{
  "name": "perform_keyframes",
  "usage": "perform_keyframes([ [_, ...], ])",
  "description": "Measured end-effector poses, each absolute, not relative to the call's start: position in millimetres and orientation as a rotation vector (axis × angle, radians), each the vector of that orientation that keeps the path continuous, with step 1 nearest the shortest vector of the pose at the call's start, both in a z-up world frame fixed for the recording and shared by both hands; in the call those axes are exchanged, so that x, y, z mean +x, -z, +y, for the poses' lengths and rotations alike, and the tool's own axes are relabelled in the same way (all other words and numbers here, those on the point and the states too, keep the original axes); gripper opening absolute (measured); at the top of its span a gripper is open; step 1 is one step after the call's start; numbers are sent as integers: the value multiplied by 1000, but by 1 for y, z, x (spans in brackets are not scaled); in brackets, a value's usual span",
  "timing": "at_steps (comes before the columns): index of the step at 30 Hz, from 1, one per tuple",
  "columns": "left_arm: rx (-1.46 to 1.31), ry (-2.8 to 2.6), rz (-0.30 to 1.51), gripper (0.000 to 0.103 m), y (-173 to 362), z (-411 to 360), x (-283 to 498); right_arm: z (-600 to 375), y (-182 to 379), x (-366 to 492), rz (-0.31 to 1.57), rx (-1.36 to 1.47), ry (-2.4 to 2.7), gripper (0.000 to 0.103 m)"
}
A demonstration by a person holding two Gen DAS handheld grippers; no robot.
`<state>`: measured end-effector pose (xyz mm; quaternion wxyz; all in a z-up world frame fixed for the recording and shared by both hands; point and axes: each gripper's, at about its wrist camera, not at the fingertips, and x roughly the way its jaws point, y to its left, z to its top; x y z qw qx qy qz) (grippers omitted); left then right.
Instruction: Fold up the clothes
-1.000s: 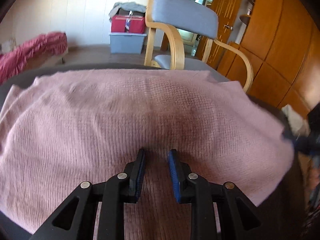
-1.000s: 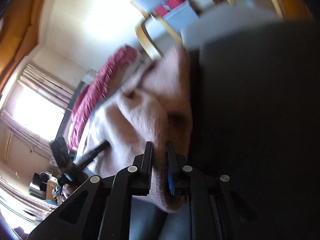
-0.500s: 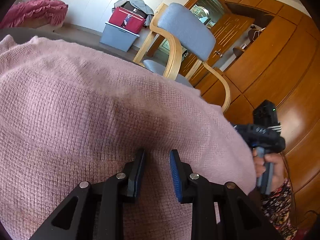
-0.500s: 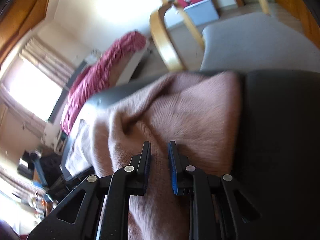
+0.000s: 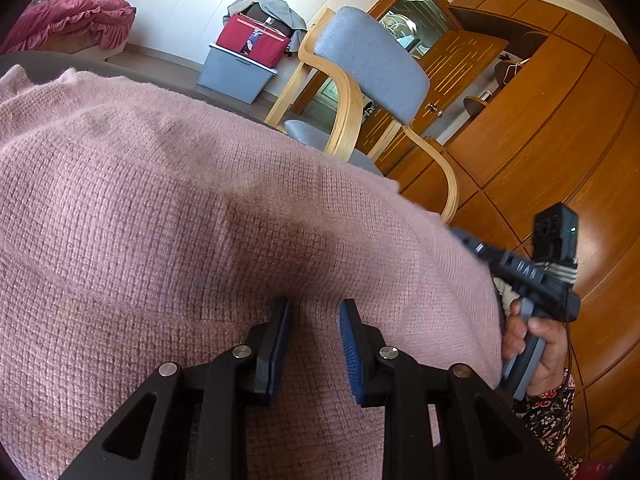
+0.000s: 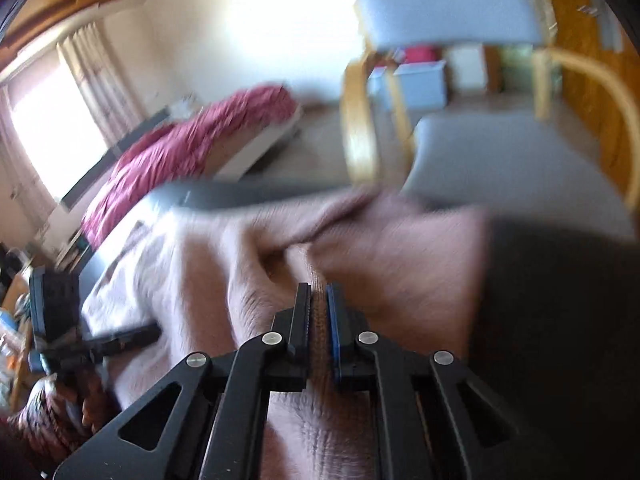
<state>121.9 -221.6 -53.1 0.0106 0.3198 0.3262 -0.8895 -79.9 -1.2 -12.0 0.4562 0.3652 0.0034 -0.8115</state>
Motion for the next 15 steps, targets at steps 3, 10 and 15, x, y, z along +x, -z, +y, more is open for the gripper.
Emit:
perform_keyframes([
  [3, 998, 2777, 1020, 25, 54, -222, 126, 14, 8, -92, -71, 878, 2130, 4],
  [10, 996, 2778, 1024, 25, 55, -221, 120, 34, 45, -119, -258, 1057, 2125, 11],
  [15, 996, 2778, 1024, 25, 56, -222, 121, 32, 10, -85, -157, 845, 2073, 11],
])
